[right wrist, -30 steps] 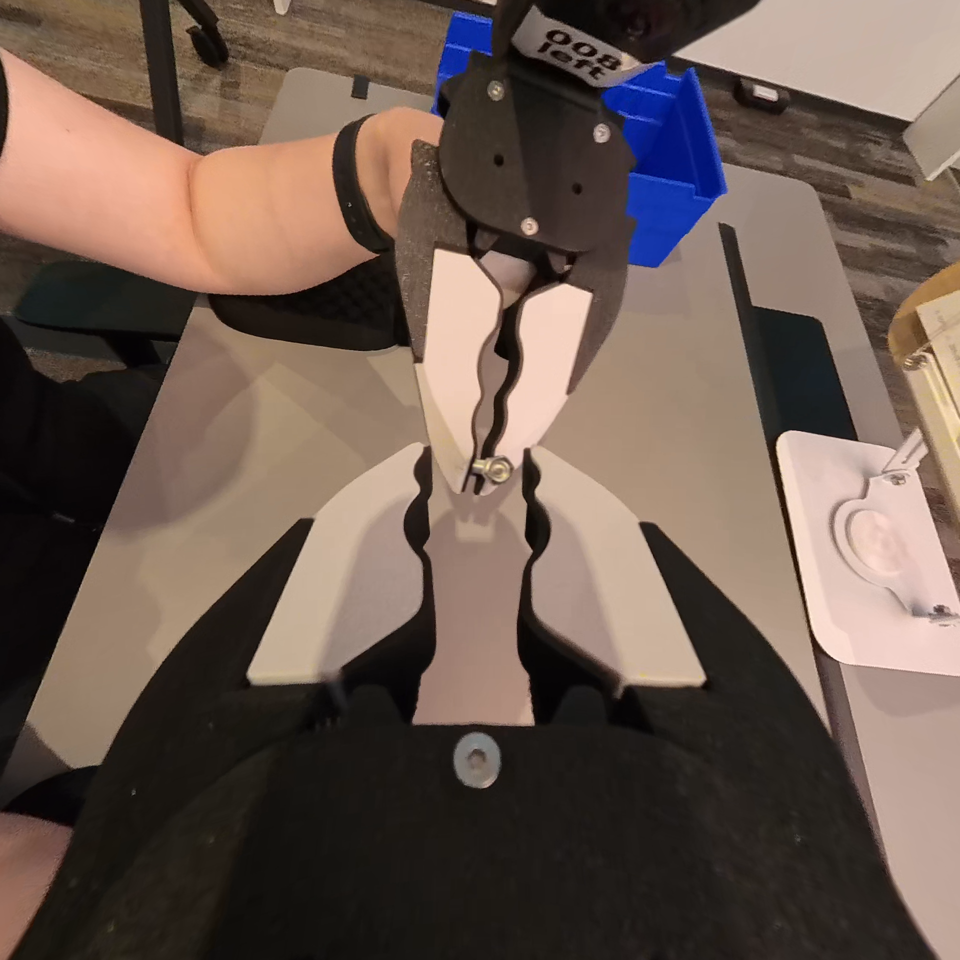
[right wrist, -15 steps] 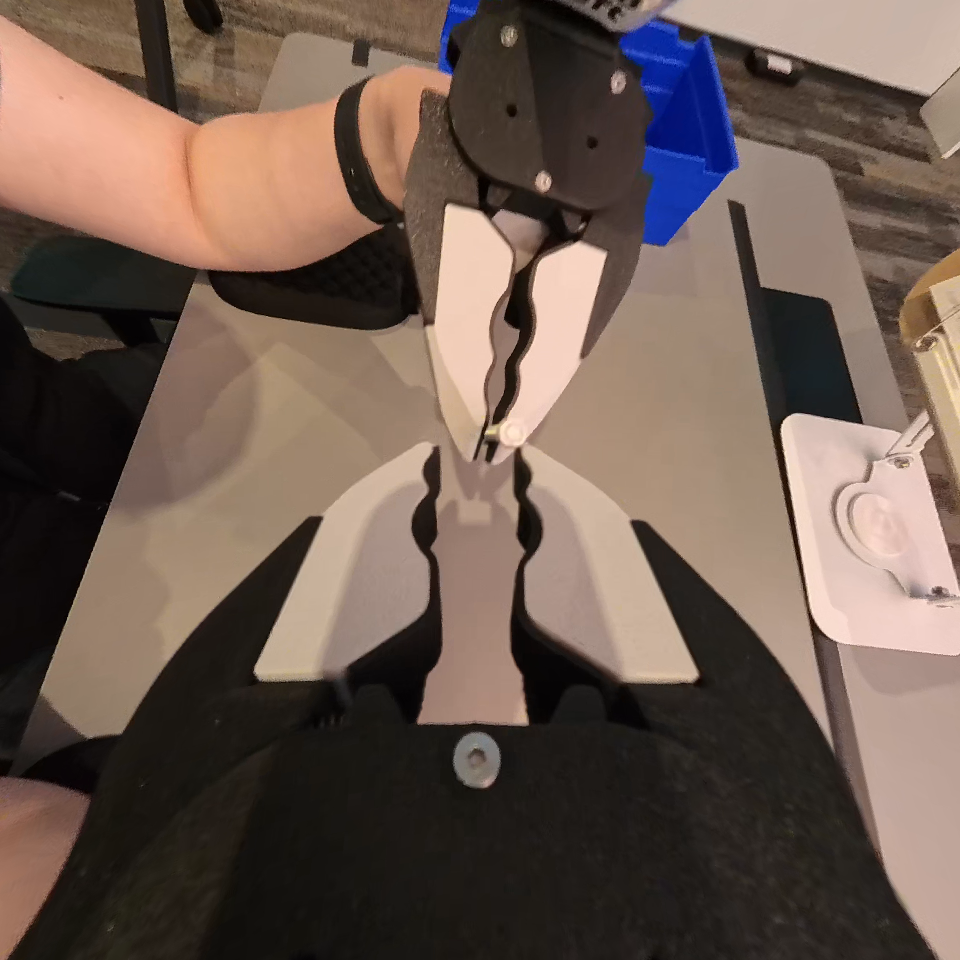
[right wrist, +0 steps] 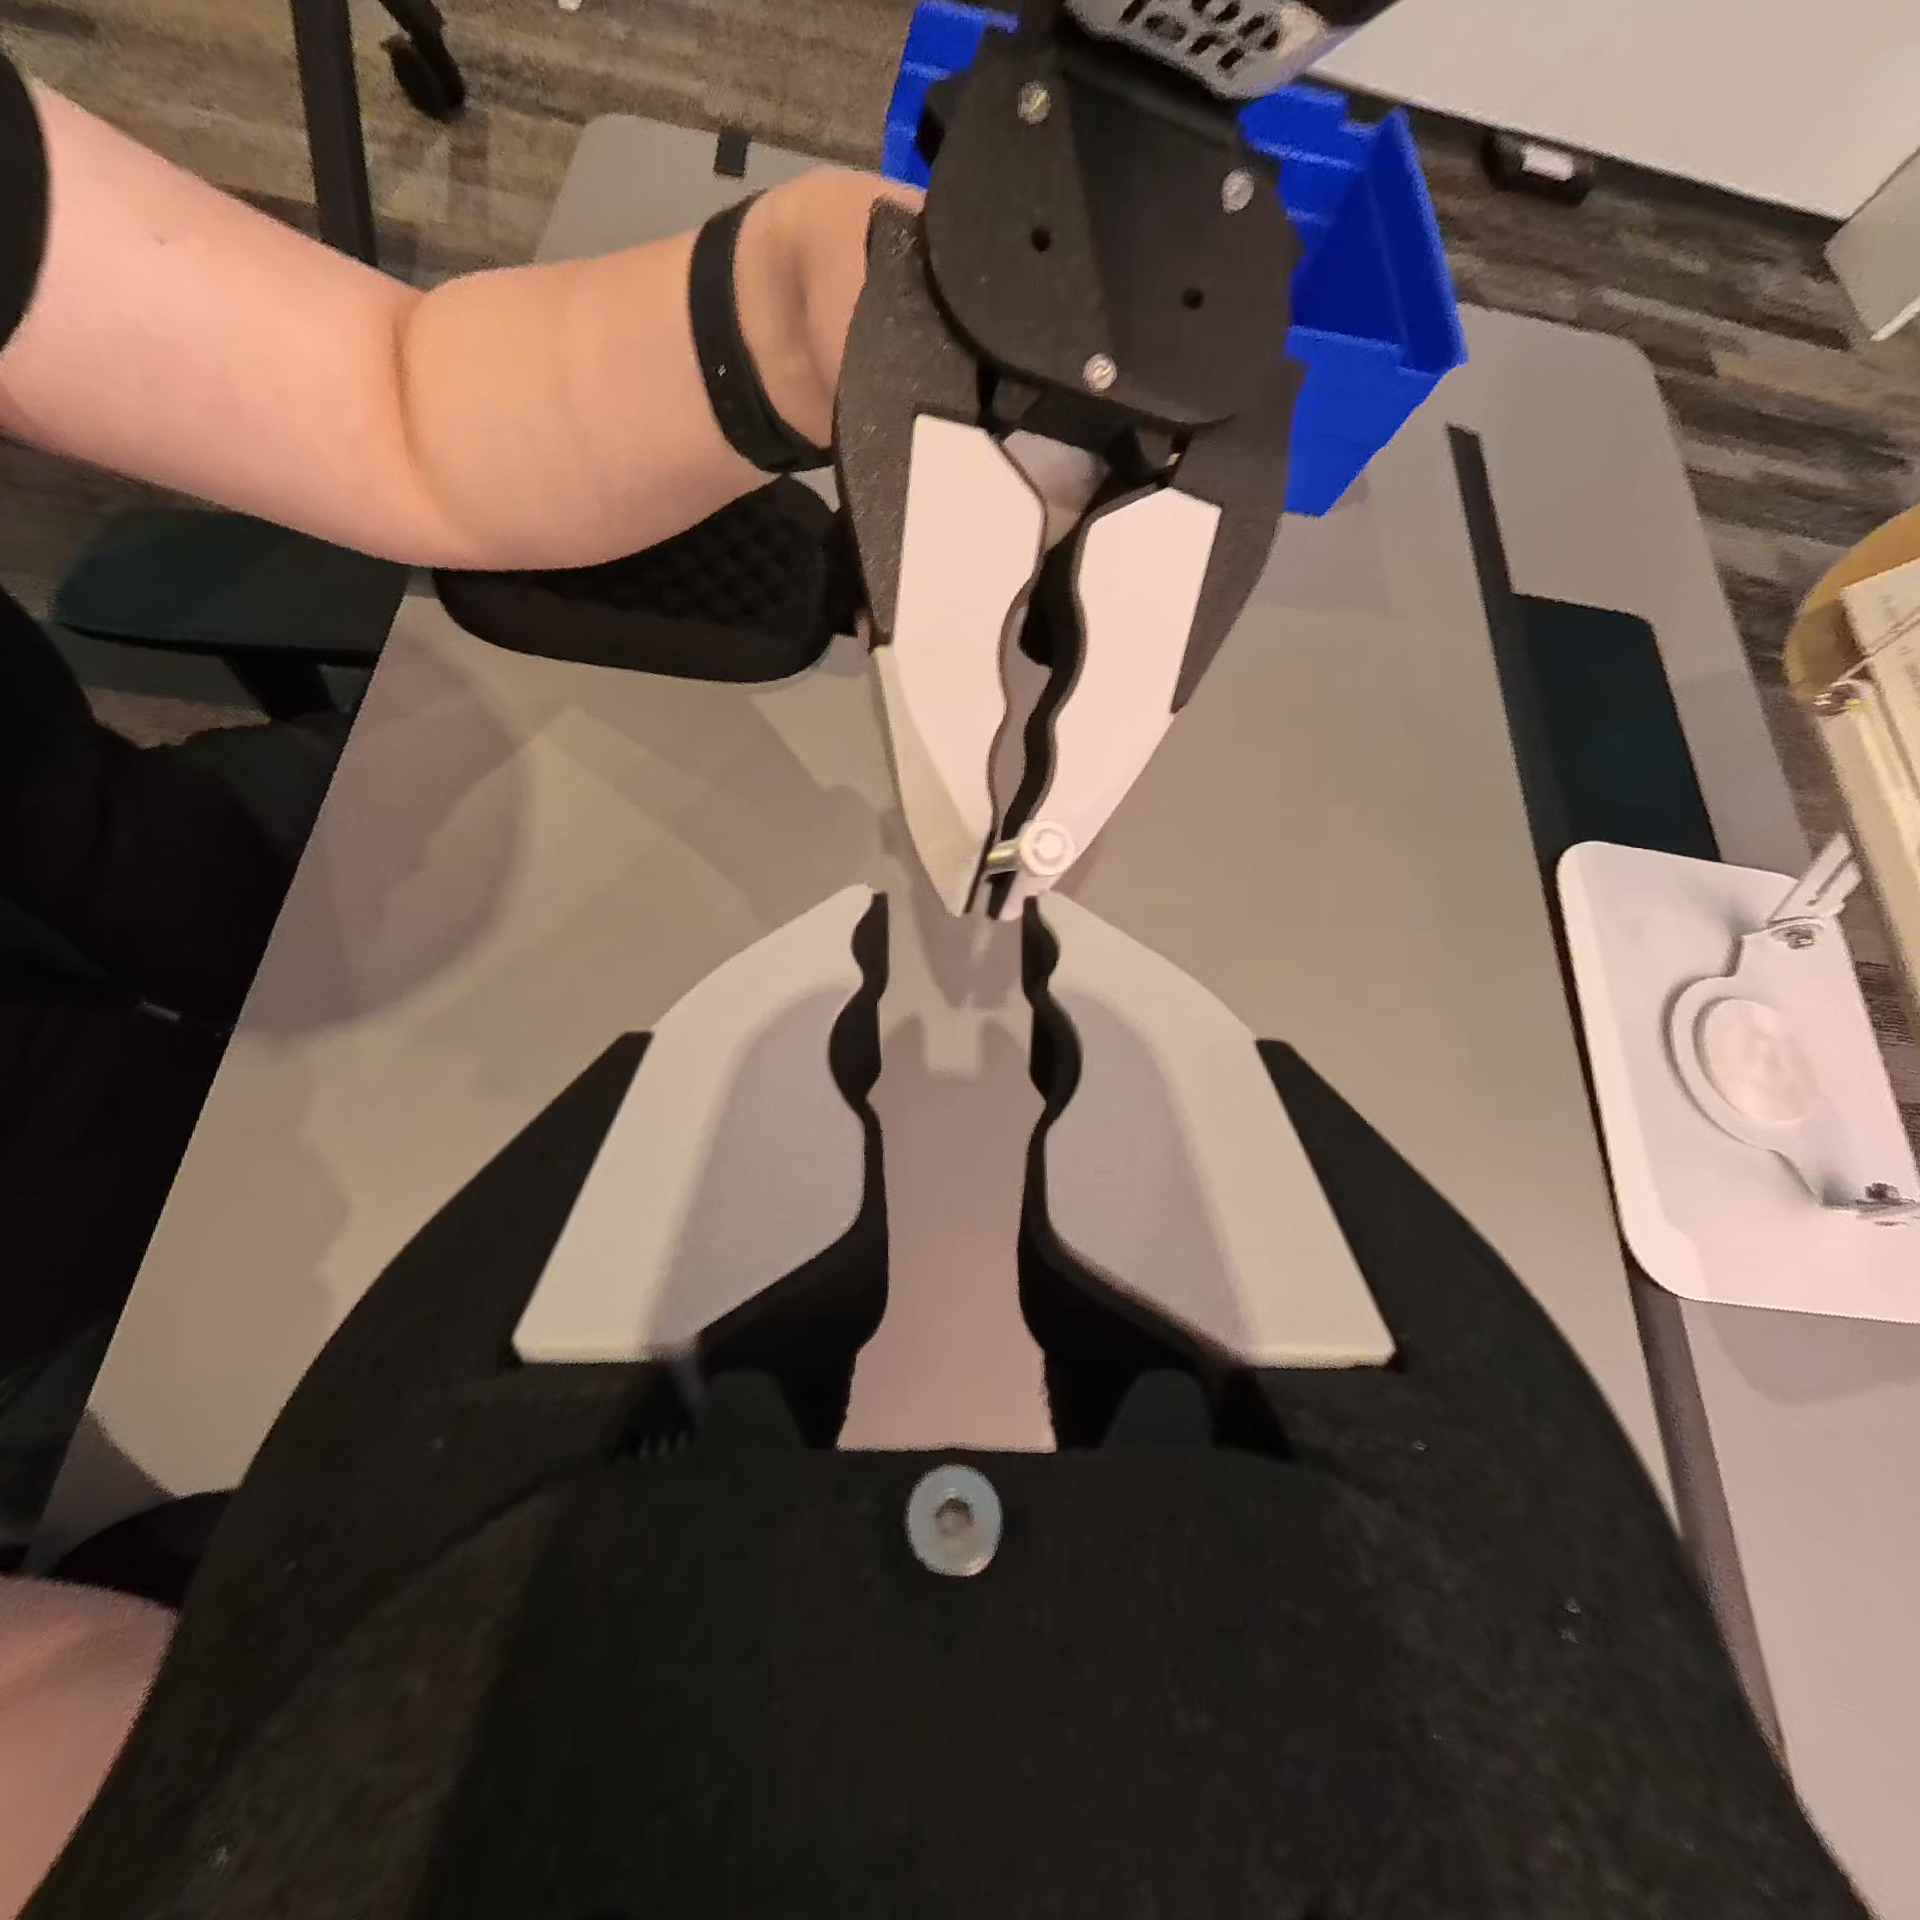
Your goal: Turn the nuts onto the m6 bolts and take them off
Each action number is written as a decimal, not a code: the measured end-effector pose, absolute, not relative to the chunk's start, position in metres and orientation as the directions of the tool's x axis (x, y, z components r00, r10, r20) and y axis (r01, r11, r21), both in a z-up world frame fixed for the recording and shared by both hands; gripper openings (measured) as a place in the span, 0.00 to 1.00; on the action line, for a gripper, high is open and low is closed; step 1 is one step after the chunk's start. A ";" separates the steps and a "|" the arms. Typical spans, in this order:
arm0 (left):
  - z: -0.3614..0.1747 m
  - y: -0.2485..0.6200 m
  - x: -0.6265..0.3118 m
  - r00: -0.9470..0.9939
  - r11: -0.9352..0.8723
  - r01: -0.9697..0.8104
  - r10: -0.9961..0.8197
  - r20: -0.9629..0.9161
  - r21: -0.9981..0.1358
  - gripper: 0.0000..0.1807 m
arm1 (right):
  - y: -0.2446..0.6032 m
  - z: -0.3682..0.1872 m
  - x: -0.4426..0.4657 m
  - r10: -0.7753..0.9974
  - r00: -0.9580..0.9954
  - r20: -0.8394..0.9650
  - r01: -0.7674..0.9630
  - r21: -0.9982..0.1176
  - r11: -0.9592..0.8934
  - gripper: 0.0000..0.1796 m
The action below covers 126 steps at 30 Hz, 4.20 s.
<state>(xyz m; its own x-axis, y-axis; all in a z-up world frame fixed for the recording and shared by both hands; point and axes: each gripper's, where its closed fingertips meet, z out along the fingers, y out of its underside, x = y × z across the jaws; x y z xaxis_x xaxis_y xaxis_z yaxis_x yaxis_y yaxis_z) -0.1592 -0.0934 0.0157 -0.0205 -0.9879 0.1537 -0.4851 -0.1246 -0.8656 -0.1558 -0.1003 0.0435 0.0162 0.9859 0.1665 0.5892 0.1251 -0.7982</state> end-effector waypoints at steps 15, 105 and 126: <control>0.014 -0.096 -0.157 -0.031 -0.108 -0.494 -0.989 0.141 -0.863 0.03 | -0.092 0.046 -0.161 0.984 0.049 0.170 0.562 -0.819 0.114 0.20; 0.008 -0.087 -0.163 0.013 -0.096 -0.527 -0.994 0.105 -0.844 0.03 | -0.100 0.022 -0.161 0.991 0.013 0.133 0.671 -0.736 0.090 0.18; -0.001 -0.094 -0.160 -0.023 -0.075 -0.571 -0.994 0.107 -0.818 0.03 | -0.105 0.023 -0.170 0.997 -0.002 0.082 0.646 -0.760 0.064 0.25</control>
